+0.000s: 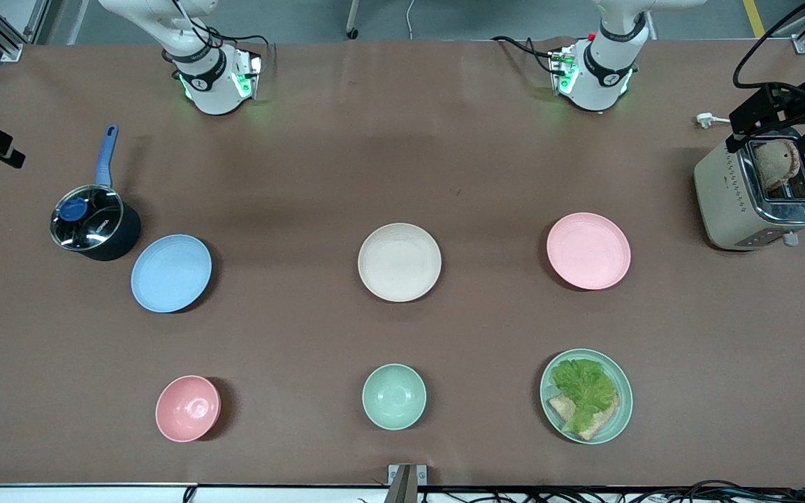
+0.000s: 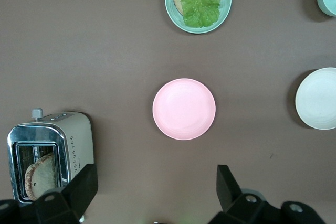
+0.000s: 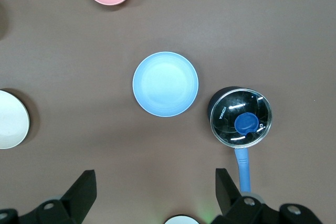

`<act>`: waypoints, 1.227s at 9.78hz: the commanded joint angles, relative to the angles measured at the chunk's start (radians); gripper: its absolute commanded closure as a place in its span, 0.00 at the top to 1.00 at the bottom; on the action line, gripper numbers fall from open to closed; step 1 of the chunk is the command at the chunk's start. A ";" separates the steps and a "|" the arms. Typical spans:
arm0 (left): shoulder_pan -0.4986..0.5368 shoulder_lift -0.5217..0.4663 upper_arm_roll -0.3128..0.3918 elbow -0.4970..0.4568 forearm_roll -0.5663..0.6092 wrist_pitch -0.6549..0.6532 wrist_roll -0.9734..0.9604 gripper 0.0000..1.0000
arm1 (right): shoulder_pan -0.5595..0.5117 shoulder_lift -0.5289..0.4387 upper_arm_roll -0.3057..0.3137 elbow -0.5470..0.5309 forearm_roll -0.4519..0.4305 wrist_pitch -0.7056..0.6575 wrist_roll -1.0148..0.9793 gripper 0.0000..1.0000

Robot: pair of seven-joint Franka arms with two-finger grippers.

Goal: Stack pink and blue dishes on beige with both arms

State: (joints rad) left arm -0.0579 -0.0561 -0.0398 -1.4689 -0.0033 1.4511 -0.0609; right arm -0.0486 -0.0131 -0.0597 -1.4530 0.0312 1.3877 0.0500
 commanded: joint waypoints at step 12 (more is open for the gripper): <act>-0.002 0.035 0.102 -0.234 -0.021 0.197 0.097 0.98 | -0.020 0.077 -0.022 -0.024 0.009 0.069 -0.050 1.00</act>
State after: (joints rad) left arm -0.0569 -0.0232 0.0152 -1.5669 -0.0048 1.5522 -0.0153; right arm -0.0570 0.0089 -0.0779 -1.4703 0.0294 1.4124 0.0361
